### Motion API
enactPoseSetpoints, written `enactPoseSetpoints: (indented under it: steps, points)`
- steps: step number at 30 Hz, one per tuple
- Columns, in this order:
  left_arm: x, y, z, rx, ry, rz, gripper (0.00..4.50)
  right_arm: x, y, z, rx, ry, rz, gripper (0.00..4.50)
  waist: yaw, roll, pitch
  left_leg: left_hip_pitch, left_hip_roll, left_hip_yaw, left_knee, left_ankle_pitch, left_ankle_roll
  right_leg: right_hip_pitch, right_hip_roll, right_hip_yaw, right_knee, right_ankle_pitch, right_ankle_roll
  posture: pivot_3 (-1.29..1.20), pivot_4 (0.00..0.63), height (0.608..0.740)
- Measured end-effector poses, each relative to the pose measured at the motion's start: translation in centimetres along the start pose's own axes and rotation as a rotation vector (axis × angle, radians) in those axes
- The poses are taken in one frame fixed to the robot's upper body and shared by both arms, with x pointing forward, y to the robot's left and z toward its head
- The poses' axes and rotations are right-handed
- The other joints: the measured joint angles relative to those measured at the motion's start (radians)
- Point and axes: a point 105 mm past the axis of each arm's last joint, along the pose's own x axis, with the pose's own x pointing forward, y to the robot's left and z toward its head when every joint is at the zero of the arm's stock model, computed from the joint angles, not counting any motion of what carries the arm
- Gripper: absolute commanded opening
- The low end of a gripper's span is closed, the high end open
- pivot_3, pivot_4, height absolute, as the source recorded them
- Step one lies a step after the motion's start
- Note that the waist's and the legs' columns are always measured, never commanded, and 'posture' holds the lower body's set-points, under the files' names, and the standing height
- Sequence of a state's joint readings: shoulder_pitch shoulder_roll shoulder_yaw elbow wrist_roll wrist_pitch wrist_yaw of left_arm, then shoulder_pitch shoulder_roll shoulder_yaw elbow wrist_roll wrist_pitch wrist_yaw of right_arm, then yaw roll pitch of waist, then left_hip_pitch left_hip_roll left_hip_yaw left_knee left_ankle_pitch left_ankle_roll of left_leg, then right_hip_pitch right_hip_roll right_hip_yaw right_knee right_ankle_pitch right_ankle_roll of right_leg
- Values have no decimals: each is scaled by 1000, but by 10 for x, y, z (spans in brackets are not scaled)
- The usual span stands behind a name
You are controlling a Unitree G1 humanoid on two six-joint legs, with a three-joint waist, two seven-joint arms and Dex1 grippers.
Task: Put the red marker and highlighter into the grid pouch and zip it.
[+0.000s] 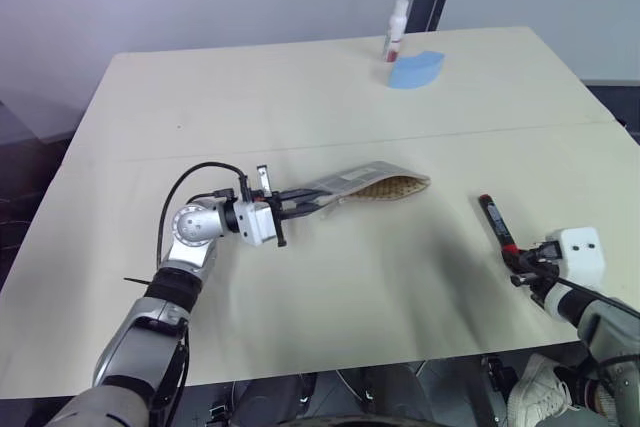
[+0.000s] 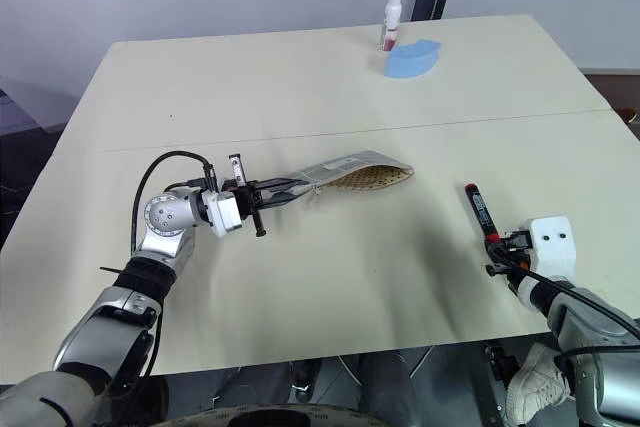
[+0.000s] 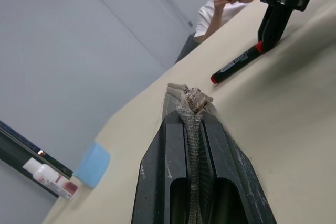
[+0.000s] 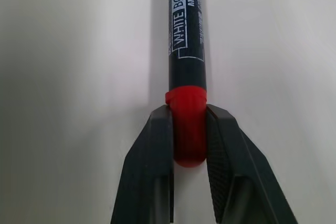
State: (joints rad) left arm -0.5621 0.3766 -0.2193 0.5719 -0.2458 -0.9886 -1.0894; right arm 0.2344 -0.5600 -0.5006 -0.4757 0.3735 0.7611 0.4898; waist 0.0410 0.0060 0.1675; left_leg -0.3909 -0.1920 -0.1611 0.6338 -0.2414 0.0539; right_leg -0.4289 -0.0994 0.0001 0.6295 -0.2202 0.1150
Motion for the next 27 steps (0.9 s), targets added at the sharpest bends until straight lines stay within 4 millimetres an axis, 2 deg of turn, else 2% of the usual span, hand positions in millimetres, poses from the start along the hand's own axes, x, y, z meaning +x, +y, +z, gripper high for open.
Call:
enactPoseSetpoints:
  steps: [1, 3, 6, 9, 11, 17, 21, 24, 27]
  points:
    - [0, 0, 0, 1, 2, -2, 0, 0, 1, 8, -23, -33, 15, 281, -1, 0, 0, 0, 0, 0, 0, 0, 0, 0, 0, 0, 0, 0, 0, 0, 150, 739]
    - [0, -1, 0, 3, 4, -4, 0, -8, 11, 38, -172, -162, 110, 281, -1, 0, 0, 0, 0, 0, 0, 0, 0, 0, 0, 0, 0, 0, 0, 0, 150, 739]
    - [0, -1, -1, 5, 6, -6, 0, -22, 36, 59, -364, -256, 265, 281, 0, -1, 0, 0, 0, -1, 0, 0, 0, 0, 1, -1, 0, 0, 0, 0, 150, 739]
    - [1, -1, -1, 5, 5, -4, 0, -26, 54, 54, -446, -259, 375, 281, 1, -1, 0, 0, 0, 0, 1, 0, 0, 1, 0, -1, 0, 0, 0, 0, 150, 739]
    - [2, -1, 0, 4, 1, -1, 0, -26, 59, 47, -517, -237, 412, 281, 0, -1, 0, 0, 0, 0, 3, -1, 1, 2, 0, -1, -1, 0, 0, 0, 150, 739]
    - [3, -2, 1, 7, -3, -15, 0, -20, 60, 42, -578, -222, 429, 281, -1, -1, 0, 0, 0, 0, 5, -2, 0, 2, 0, -1, 0, 0, 0, 0, 150, 739]
    - [5, -2, 5, 21, -20, -33, 0, -8, 55, 38, -685, -174, 440, 281, 0, -1, 0, 0, 0, 0, 5, -2, 0, 2, 0, -1, 0, 0, 0, 0, 150, 739]
    - [8, -3, 8, 24, -41, -38, 0, -2, 55, 44, -700, -195, 434, 281, 0, -1, 0, 0, 0, 0, 5, -2, 0, 2, 0, -1, 0, 0, 0, 0, 150, 739]
    - [11, -12, 14, 26, -73, -121, 0, 10, 62, 57, -883, -220, 488, 281, -3, -1, 1, -1, 0, 2, 7, -3, 1, 2, 0, 0, 0, 0, 0, 0, 150, 739]
